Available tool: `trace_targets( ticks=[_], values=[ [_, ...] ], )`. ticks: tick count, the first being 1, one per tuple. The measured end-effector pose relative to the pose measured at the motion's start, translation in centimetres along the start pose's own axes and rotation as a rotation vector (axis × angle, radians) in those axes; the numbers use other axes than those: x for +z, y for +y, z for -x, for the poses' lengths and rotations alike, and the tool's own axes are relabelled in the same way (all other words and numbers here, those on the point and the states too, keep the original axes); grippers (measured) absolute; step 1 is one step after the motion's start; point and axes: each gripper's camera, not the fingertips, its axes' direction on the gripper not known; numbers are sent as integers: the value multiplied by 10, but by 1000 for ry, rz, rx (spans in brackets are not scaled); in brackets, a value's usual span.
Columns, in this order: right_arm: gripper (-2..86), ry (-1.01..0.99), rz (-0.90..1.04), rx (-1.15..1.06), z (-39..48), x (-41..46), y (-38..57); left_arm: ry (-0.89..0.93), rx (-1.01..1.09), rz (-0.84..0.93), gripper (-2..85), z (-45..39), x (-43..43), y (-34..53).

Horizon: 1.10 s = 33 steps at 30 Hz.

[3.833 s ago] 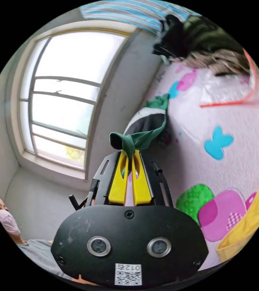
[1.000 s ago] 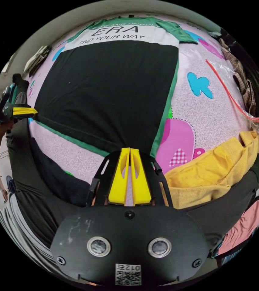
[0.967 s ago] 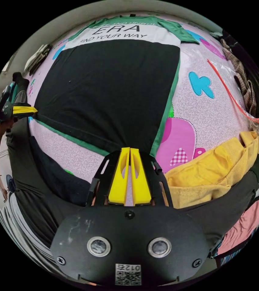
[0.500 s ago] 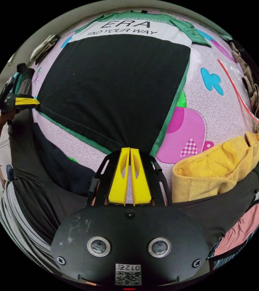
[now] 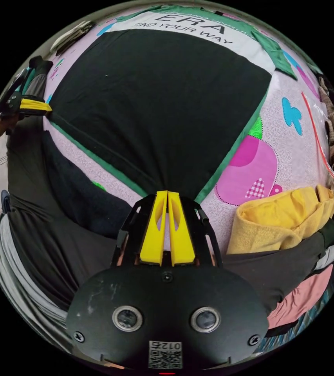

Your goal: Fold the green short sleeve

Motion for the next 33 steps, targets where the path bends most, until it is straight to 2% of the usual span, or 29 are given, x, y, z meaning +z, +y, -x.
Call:
trace_targets(
  ticks=[2,5,8,10,13,16,19,23,33],
  values=[
    [-7,-96,26,-13,-7,-7,4,23,-23,4,7,7,-2,9],
    [-3,-136,-41,38,-23,-24,19,48,-31,-174,8,2,-30,30],
    [10,-102,-39,52,-24,-27,27,72,59,-377,9,-32,-58,34],
    [29,-80,-37,18,-15,-24,27,80,223,-487,12,-83,-69,22],
    [59,18,-21,-76,13,-21,22,-40,436,-496,18,-158,-67,3],
    [58,145,-6,-190,41,-17,18,-140,531,-483,24,-202,-58,-10],
    [54,229,-2,-296,63,-13,12,-157,539,-453,28,-214,-53,-17],
    [52,233,-12,-408,83,-6,3,-135,506,-450,31,-209,-58,-15],
    [44,265,-1,-475,96,7,-3,-108,515,-431,19,-193,-60,-10]
  ],
)
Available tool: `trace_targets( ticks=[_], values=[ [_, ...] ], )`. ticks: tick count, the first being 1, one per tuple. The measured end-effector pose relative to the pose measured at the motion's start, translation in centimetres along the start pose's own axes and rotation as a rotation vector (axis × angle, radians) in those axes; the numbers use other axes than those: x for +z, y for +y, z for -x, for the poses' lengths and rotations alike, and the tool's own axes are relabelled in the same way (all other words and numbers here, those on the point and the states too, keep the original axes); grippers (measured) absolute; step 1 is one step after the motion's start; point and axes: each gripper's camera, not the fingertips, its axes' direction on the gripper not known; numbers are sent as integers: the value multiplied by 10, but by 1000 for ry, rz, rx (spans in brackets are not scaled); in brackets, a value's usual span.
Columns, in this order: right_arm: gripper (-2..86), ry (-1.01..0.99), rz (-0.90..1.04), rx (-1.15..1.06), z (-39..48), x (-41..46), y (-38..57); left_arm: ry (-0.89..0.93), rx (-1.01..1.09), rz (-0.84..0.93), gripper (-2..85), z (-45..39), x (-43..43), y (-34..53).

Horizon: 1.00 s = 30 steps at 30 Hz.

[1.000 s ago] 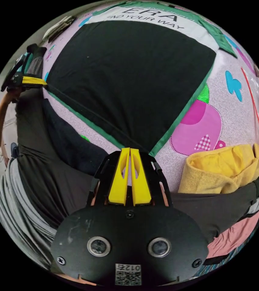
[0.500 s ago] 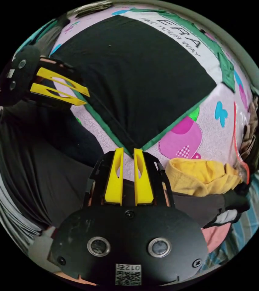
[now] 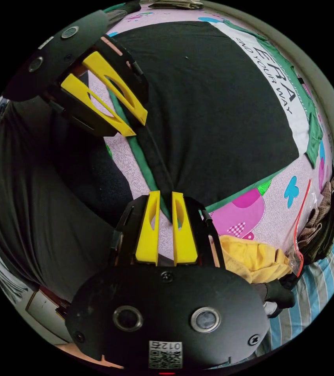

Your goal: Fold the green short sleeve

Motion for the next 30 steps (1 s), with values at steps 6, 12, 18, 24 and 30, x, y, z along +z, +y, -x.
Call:
trace_targets(
  ticks=[6,12,18,24,30],
  values=[
    [0,28,-5,-9,2,-3,2,24,-19,-1,2,9,-8,5],
    [-5,12,-31,-2,-4,-14,9,43,-17,-8,-1,19,-24,9],
    [-6,0,-7,-30,-10,-11,11,73,15,26,-1,26,-29,4],
    [-7,-24,28,-13,-19,11,9,167,18,59,-1,30,-10,-3],
    [-8,-126,57,3,-44,9,27,147,-36,-14,-1,48,-33,6]
  ],
)
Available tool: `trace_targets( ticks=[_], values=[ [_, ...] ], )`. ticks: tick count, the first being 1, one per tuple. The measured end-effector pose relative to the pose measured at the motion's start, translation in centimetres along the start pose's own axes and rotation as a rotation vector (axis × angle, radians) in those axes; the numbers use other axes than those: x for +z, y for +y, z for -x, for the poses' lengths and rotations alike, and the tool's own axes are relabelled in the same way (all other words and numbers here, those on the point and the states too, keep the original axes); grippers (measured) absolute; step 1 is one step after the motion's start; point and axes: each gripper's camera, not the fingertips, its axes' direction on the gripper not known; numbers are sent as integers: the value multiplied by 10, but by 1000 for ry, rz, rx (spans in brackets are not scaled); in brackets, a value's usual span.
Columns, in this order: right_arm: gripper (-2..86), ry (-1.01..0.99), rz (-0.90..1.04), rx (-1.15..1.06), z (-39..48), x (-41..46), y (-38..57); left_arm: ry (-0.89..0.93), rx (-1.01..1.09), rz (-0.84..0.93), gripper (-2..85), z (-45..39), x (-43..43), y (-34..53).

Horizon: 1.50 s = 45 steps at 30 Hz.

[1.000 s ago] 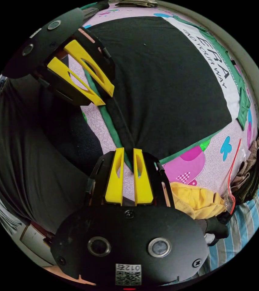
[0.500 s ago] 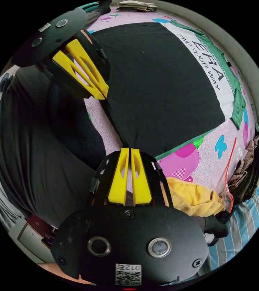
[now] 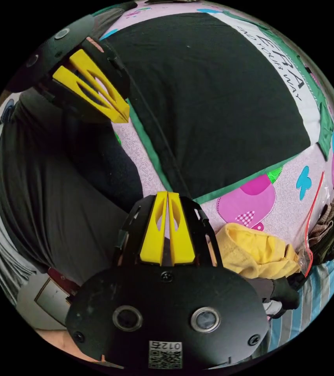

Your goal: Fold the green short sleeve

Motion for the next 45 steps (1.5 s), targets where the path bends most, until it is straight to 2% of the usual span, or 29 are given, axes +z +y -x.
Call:
trace_targets(
  ticks=[4,7,12,17,20,22,27,30,33,37,41,45],
  values=[
    [-8,-5,-156,154,-39,-18,14,-69,-170,-63,0,35,-11,5],
    [-8,1,-215,237,-62,-15,15,-67,-223,-13,2,51,0,5],
    [-8,-4,-121,253,-77,14,17,-70,-199,8,4,46,6,10],
    [-7,-15,-138,256,-87,28,40,-100,-194,-8,6,42,7,12],
    [-7,-89,-145,293,-104,35,51,-13,-190,22,6,51,5,10],
    [-7,-112,-153,299,-111,39,59,37,-195,-35,7,56,-8,12],
    [-7,-97,-185,278,-116,52,82,-7,-220,-96,7,82,-28,-9],
    [-8,-197,-143,266,-134,60,95,17,-253,-138,7,110,-34,-40],
    [-8,-210,-264,310,-174,43,121,15,-273,-185,6,133,-41,-74],
    [-5,-130,-461,533,-273,22,155,17,-324,-194,6,160,-32,-111],
    [19,-253,-691,815,-382,30,186,36,-435,-301,7,190,-39,-128],
    [56,-288,-806,982,-436,43,201,113,-600,-405,9,258,-53,-153]
  ],
)
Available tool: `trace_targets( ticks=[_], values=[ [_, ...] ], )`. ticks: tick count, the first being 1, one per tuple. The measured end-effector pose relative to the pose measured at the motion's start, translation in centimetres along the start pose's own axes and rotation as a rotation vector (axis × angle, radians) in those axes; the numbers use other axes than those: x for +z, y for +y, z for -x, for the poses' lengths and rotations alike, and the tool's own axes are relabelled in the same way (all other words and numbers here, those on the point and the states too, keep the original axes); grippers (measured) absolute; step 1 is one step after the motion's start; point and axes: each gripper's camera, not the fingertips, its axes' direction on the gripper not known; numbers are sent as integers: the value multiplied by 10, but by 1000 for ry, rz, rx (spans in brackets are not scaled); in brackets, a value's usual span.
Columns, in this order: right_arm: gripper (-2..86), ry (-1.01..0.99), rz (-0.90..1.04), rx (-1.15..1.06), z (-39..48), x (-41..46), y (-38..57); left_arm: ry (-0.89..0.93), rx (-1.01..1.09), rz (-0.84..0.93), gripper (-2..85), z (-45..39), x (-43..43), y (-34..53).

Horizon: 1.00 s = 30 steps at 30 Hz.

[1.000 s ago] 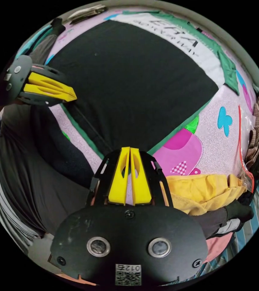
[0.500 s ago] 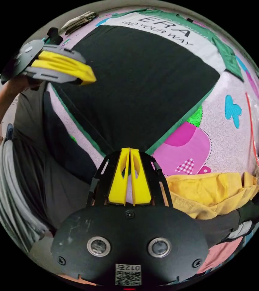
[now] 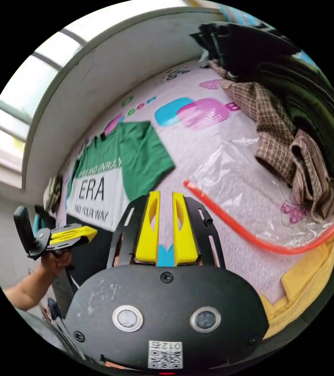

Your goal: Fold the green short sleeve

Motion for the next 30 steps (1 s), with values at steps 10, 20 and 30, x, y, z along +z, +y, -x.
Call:
trace_targets(
  ticks=[10,20,30],
  values=[
    [64,149,-83,-150,-13,28,-5,-261,102,-66,34,-9,35,-166],
    [3,146,-148,-276,-27,20,31,-464,292,84,50,-56,96,-234],
    [-2,65,-197,-230,-59,-23,49,-527,451,135,4,-97,109,-253]
  ],
)
